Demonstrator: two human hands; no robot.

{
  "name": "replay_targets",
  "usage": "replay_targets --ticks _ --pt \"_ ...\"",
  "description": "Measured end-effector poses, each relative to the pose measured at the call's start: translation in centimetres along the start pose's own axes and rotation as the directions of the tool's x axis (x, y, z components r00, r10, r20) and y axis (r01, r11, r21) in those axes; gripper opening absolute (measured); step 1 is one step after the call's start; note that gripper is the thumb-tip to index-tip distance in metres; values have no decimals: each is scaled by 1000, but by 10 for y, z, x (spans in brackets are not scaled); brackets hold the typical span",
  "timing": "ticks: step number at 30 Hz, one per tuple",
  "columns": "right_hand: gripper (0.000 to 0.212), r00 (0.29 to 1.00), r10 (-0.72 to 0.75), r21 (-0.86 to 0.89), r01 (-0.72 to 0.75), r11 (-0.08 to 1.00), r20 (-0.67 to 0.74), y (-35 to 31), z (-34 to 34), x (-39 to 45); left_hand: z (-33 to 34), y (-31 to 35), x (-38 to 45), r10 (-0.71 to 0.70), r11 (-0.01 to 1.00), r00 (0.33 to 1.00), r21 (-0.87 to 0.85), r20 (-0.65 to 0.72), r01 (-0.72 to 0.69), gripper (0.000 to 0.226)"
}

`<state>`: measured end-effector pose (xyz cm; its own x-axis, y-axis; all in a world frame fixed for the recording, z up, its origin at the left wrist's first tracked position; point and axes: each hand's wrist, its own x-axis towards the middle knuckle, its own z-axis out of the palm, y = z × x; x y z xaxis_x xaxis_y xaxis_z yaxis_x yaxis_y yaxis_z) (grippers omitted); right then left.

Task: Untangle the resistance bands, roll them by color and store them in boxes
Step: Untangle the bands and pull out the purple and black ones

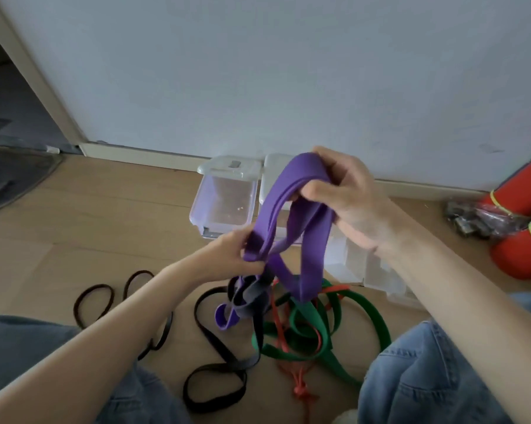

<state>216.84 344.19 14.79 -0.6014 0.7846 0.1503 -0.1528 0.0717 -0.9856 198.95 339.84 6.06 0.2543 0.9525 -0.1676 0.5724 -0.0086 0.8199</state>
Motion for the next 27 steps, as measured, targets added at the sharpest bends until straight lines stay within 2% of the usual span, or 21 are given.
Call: replay_targets --ticks 2,3,4,5,6,7,8,9,10,11,12,14,16,18,20,22,23,25,27 --pt "15 999 16 62 -14 998 -41 -4 -8 -1 -6 -2 3 -38 999 998 14 -43 39 21" --pt "17 997 52 38 -50 998 -54 -6 -14 -1 -18 2 7 -20 999 995 49 -99 25 19" --pt "18 993 105 -44 -107 993 -57 -6 -21 0 -33 9 10 4 1000 983 31 -184 2 18" --pt "16 984 169 -193 -175 965 -47 -4 -28 -1 -50 18 9 45 996 955 -56 -293 -64 21" --pt "10 967 252 -368 -245 897 -31 -1 -34 -2 -65 30 5 95 968 911 -177 -402 -179 21" --pt "11 937 349 -511 -309 802 -19 2 -38 -3 -75 38 2 148 931 864 -227 -481 -286 16" --pt "20 900 436 -593 -355 723 -7 6 -40 -3 -77 44 0 186 927 844 -196 -502 -321 13" --pt "28 873 487 -612 -386 690 -1 10 -40 -4 -72 47 -3 209 962 864 -64 -458 -266 14" --pt "33 858 514 -593 -416 689 -4 14 -37 -6 -63 46 -6 205 978 911 110 -359 -177 19" --pt "37 846 533 -574 -431 696 11 16 -33 -8 -54 44 -9 191 962 945 244 -264 -126 21" --pt "45 834 551 -596 -427 680 31 17 -30 -8 -49 45 -11 187 944 953 311 -239 -107 23" --pt "83 835 547 -675 -371 638 58 20 -30 -8 -54 52 -13 243 944 913 298 -326 -145 17" --pt "119 879 477 -679 -340 651 17 18 -27 -6 -59 59 -16 251 945 897 295 -364 -145 18" --pt "126 941 339 -652 -244 718 21 13 -20 -6 -53 63 -19 274 893 932 422 -238 -155 22" --pt "114 961 255 -631 -132 764 108 13 -14 -5 -45 65 -18 339 841 927 493 -161 -222 26" --pt "86 958 253 -607 -123 785 133 20 -7 -5 -44 68 -14 350 848 918 479 -187 -226 25" --pt "72 962 255 -615 -142 776 99 24 -3 -6 -44 66 -11 345 847 916 487 -204 -211 27" --pt "49 975 221 -663 -152 733 20 31 3 -5 -42 59 -9 311 840 926 518 -215 -162 32" --pt "35 993 121 -779 -89 621 -17 30 4 -4 -40 52 -8 291 818 931 561 -219 -124 34"
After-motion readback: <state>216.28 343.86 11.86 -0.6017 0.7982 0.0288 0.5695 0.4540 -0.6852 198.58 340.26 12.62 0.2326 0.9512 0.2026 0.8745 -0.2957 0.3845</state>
